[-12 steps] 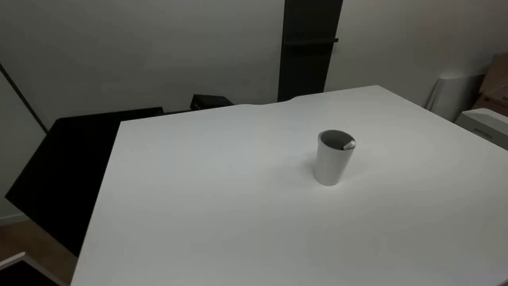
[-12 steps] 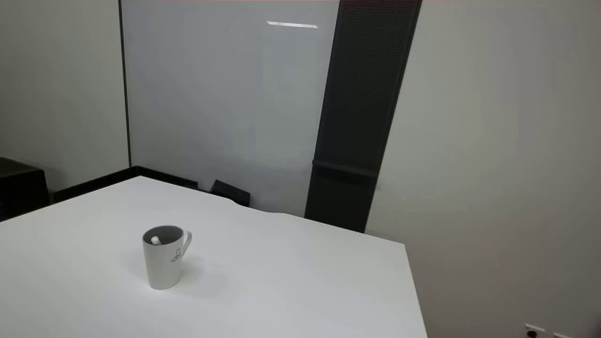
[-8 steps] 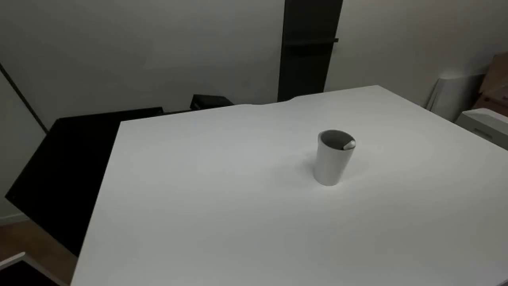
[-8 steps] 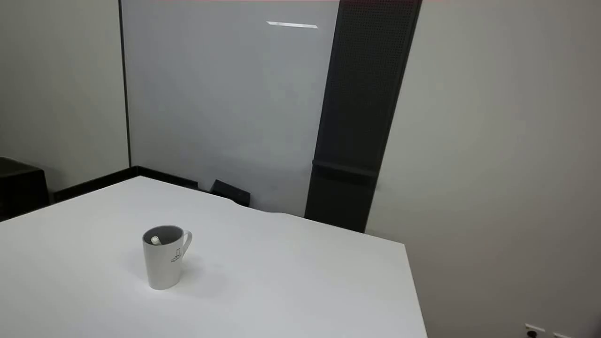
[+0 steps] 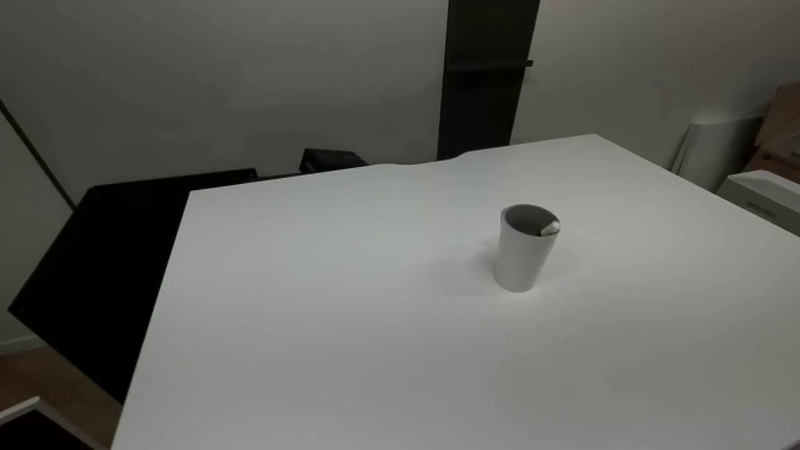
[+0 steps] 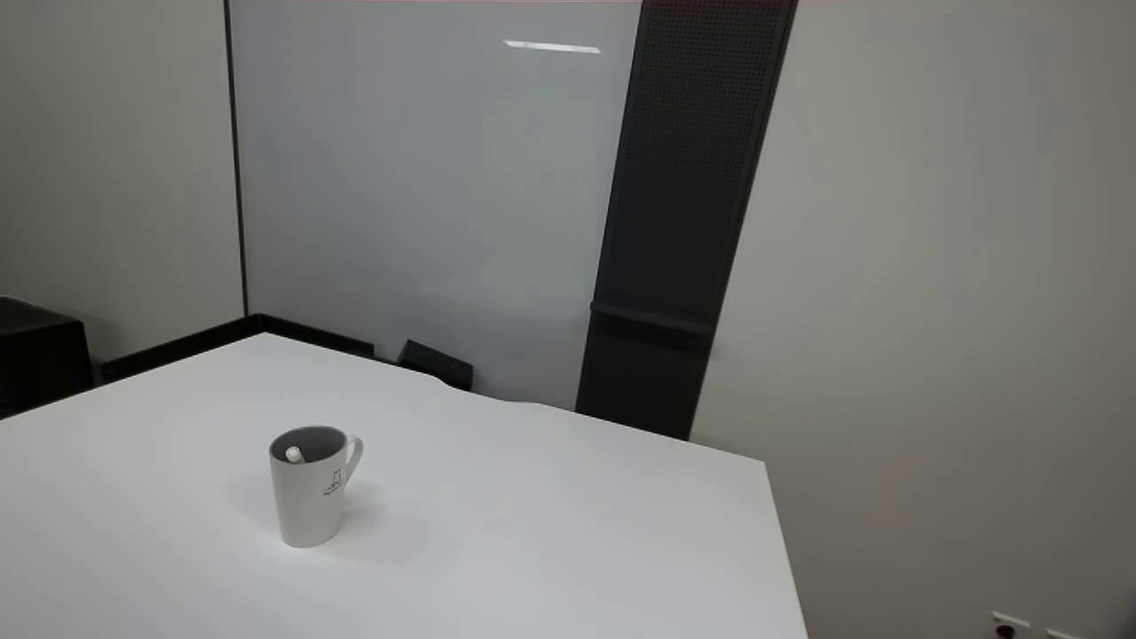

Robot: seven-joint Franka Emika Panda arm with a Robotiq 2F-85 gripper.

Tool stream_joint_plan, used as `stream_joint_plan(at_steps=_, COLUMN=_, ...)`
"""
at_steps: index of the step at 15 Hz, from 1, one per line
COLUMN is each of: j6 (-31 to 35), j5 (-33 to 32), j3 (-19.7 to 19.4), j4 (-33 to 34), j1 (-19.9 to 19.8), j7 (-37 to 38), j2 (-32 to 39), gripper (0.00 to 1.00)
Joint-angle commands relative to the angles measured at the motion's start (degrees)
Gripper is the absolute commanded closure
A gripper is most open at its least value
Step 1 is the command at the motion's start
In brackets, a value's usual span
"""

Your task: Remove the marker from the white cup and put it on the table

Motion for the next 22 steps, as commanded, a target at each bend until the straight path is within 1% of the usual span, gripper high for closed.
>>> stream_joint_plan(at_steps=1, j6=-0.3, j5=0.4, j3=0.7, j4=0.2, j1=-0.9, j7=-0.4, j2=-0.1, gripper=0.0)
stream_joint_plan(at_steps=3, j6=-0.3, j5=0.4, j3=0.7, j4=0.2, j1=-0.9, j7=-0.4, j2=-0.1, gripper=0.0)
stream_joint_plan(at_steps=6, j6=0.7, j5=-3.5, j3=0.1, j4=-1.1, j1=-2.6, j7=-2.1, j2=-0.4, gripper=0.0)
stream_joint_plan(at_steps=9, j6=4.2, j5=-11.1, j3=-0.6, j4=-3.7, j1=-5.2, j7=-5.7, j2=-1.6, gripper=0.0)
stream_joint_plan(at_steps=11, j6=7.7, j5=-16.5, j3=-1.4, j4=-5.9, j1=-6.5, j7=-9.0, j2=-2.1, gripper=0.0)
stream_joint_plan(at_steps=13, j6=12.5, j5=-20.8, j3=-3.0, j4=-8.1, j1=-7.2, j7=-13.5, j2=-2.0, gripper=0.0)
stream_joint_plan(at_steps=15, j6=18.8, j5=-24.6, j3=-5.0, j4=-9.7, j1=-7.8, j7=-17.9, j2=-1.6, gripper=0.0)
stream_joint_plan(at_steps=18, j6=28.2, j5=-29.7, j3=-8.0, j4=-10.4, j1=-8.5, j7=-24.2, j2=-0.1, gripper=0.0)
stream_joint_plan(at_steps=20, j6=34.0, j5=-31.8, j3=-10.4, j4=-10.1, j1=-8.5, j7=-28.6, j2=0.7, gripper=0.0)
stream_joint_plan(at_steps=22, j6=38.6, j5=-32.2, j3=-12.9, j4=-9.5, j1=-7.8, j7=-33.4, j2=1.8, gripper=0.0)
